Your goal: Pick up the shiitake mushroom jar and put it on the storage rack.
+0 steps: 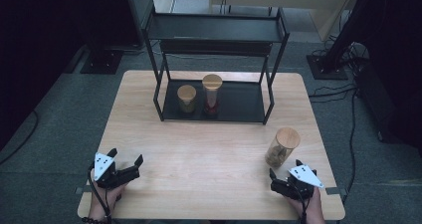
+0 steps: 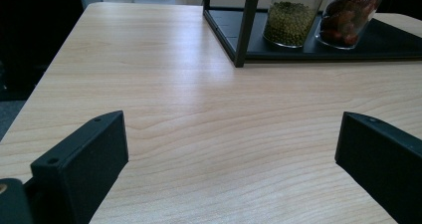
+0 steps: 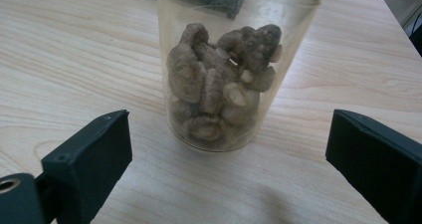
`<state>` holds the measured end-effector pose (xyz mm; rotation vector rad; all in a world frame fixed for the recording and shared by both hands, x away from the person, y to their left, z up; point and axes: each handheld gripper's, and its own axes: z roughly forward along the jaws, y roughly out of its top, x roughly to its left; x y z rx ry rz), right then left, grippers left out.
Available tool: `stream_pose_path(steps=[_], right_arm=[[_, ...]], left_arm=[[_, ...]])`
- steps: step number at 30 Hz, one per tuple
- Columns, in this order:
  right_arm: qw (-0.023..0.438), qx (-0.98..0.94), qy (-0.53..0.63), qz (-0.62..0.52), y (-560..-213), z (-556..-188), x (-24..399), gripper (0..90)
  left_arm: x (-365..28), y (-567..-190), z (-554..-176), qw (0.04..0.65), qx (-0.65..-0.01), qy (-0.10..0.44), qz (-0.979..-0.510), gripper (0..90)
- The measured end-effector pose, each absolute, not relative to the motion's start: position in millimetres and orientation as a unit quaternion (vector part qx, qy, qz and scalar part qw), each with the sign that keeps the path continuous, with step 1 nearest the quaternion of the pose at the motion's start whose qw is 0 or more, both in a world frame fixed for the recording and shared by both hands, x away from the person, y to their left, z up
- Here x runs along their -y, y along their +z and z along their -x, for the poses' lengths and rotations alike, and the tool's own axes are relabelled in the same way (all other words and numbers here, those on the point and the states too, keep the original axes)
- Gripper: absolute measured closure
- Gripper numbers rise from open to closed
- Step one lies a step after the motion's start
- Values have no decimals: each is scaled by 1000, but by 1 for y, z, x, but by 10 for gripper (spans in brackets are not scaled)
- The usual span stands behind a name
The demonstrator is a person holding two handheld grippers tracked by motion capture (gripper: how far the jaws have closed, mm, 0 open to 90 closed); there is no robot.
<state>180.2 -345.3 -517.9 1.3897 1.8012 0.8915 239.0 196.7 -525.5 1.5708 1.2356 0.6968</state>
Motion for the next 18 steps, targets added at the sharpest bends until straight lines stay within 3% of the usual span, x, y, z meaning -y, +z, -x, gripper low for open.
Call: stream_pose_path(steps=[18], right_arm=[[312,-701,357,-532,-514,-200,341,81]], left_arm=[[-198,-526,-239,493,-511,284,-645,4]])
